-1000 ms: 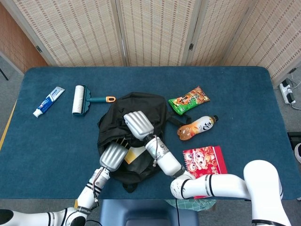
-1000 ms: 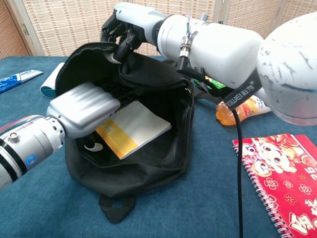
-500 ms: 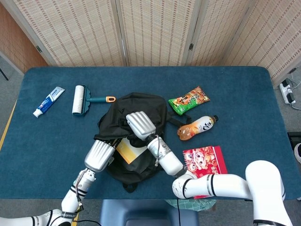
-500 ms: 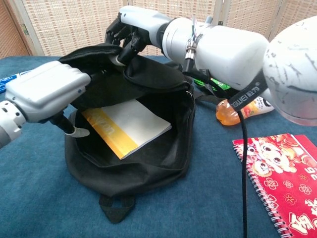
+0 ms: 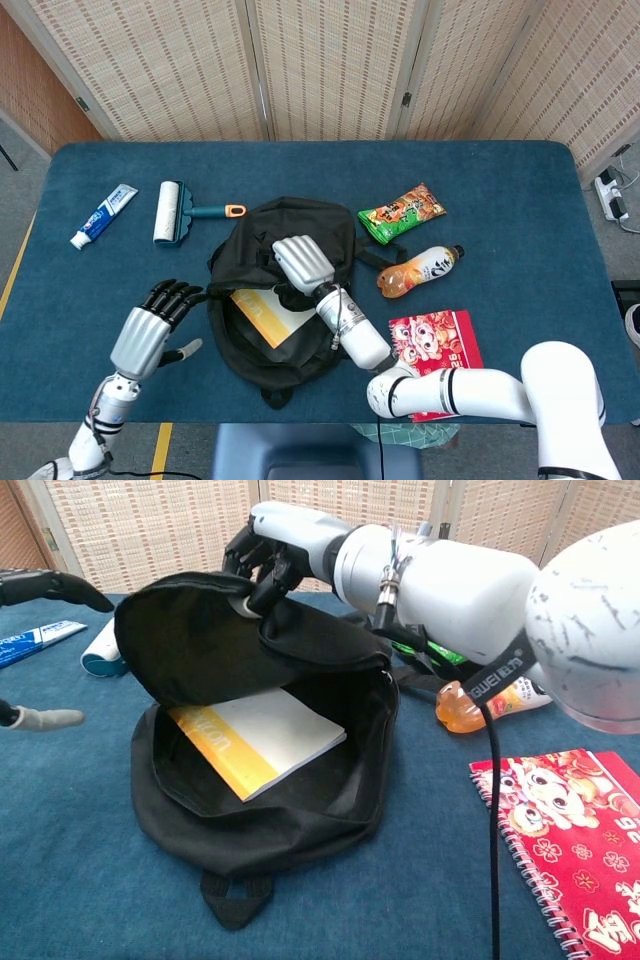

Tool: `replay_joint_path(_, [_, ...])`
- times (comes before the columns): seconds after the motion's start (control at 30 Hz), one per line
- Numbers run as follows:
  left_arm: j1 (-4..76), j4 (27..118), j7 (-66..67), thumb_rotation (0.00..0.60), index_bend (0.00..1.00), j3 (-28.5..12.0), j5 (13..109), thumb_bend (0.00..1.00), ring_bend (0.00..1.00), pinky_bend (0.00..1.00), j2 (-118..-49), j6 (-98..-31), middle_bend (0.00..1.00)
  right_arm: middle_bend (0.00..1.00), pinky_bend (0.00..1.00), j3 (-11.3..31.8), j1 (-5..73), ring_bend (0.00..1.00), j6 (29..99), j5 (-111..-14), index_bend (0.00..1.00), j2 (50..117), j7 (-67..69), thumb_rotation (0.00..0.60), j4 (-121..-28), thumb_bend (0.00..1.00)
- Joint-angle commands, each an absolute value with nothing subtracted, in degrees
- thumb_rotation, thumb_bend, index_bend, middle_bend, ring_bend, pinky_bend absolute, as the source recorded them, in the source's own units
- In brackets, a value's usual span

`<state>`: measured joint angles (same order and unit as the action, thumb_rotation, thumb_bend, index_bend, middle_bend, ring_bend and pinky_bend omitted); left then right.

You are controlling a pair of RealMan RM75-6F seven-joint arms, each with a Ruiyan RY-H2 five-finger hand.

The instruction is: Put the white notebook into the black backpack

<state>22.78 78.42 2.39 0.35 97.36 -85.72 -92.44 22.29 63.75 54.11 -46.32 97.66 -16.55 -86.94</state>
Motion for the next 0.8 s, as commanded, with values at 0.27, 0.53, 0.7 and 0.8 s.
replay_joint_path(0.27, [18.97, 77.27, -2.42, 0.6, 0.29, -1.02, 92.45, 0.0, 0.25, 0.23, -81.96, -92.58, 0.29, 0.48, 0.31, 20.44, 61.5, 0.4, 52.71, -48.44, 0.74, 94.89, -14.51, 0.6, -89.74, 0.76])
replay_joint_path(0.53, [17.57, 78.38, -1.45, 0.6, 0.27, -2.1, 89.48, 0.0, 0.24, 0.23, -79.27, -90.34, 0.29, 0.23, 0.21, 15.01, 58.32, 0.22, 48.9, -53.89, 0.1, 86.67, -14.11, 0.536, -99.77, 0.22])
replay_joint_path(0.7, [17.61, 80.28, 0.68, 0.6, 0.25, -2.18, 88.4, 0.0, 0.24, 0.22, -77.84, -87.72, 0.29, 0.09, 0.17, 12.77, 56.23, 0.12, 48.96, -55.91, 0.0, 80.72, -14.69, 0.372, -106.69, 0.0])
replay_joint_path(0.8, [17.71, 81.43, 1.98, 0.6, 0.24, -2.45, 87.62, 0.0, 0.24, 0.22, -77.29, -86.32, 0.28, 0.08, 0.17, 11.72, 54.38, 0.11, 50.21, -57.91, 0.0, 77.19, -14.41, 0.351, -110.6, 0.0])
